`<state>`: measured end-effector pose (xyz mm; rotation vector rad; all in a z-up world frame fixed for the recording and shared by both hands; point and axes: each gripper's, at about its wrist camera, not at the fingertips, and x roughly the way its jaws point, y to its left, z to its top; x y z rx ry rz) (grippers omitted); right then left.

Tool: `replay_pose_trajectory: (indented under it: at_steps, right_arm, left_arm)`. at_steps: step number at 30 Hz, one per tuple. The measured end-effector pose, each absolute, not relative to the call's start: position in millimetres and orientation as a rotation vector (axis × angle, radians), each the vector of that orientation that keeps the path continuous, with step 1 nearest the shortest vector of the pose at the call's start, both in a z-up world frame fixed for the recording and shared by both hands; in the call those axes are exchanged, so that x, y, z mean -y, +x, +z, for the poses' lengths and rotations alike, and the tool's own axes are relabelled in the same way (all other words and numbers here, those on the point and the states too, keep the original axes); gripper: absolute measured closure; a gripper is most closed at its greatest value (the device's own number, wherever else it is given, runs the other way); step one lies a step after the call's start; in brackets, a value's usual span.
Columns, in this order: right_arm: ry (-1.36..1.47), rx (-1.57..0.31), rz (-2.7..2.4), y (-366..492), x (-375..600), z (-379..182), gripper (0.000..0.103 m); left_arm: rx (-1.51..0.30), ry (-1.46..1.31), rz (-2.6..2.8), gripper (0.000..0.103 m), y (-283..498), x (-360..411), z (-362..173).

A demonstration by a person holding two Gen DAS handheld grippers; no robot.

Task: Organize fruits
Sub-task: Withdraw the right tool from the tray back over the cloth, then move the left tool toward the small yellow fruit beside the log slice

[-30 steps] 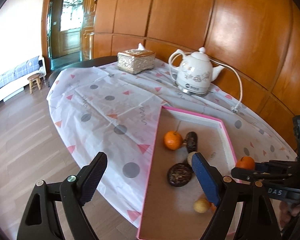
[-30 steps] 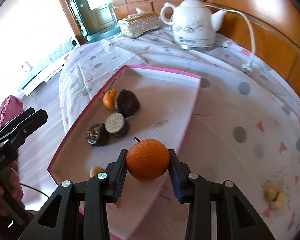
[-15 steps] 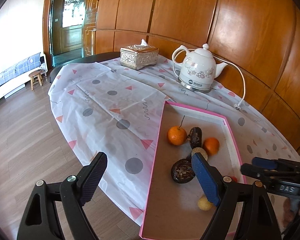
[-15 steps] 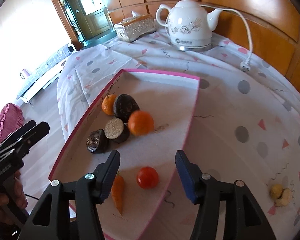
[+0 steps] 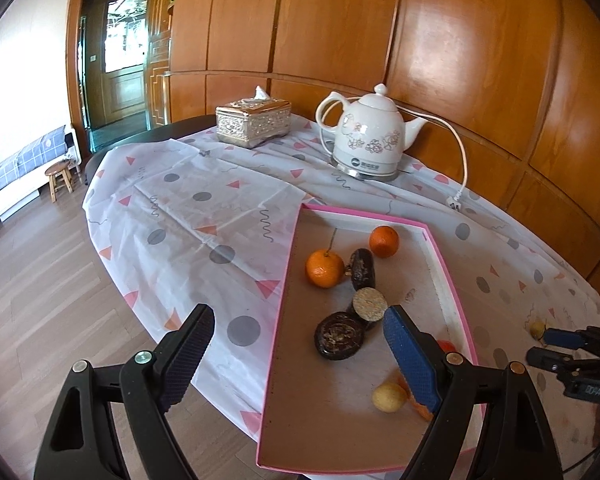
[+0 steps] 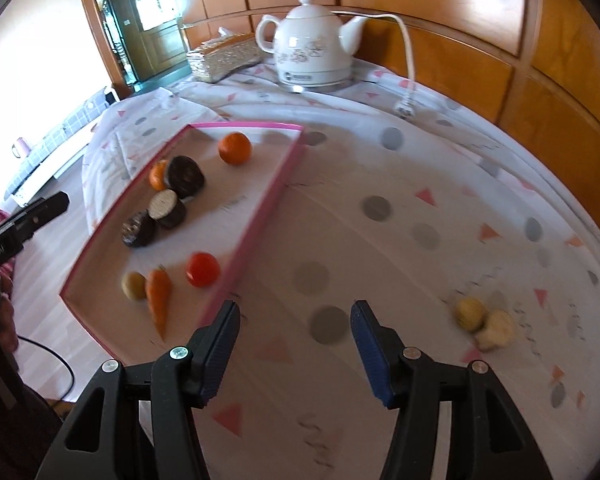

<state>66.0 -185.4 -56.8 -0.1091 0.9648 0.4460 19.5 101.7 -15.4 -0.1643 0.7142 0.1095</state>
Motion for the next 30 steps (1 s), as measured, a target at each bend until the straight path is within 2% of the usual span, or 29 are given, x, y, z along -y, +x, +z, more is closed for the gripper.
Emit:
replay_pose_trajectory:
  at_steps: [12, 30]
  right_arm:
    - [-0.141, -0.953, 0.325, 47.9, 249.7, -51.6, 0.045]
    - [-0.022, -0.953, 0.05, 30.7, 381.1, -52.9, 0.045]
  left_arm:
    - [-0.716, -0.121, 0.077, 0.016, 17.5, -82.6, -12.9]
    - [-0.728, -0.063, 0.029, 0.016, 17.1, -56.4, -10.3]
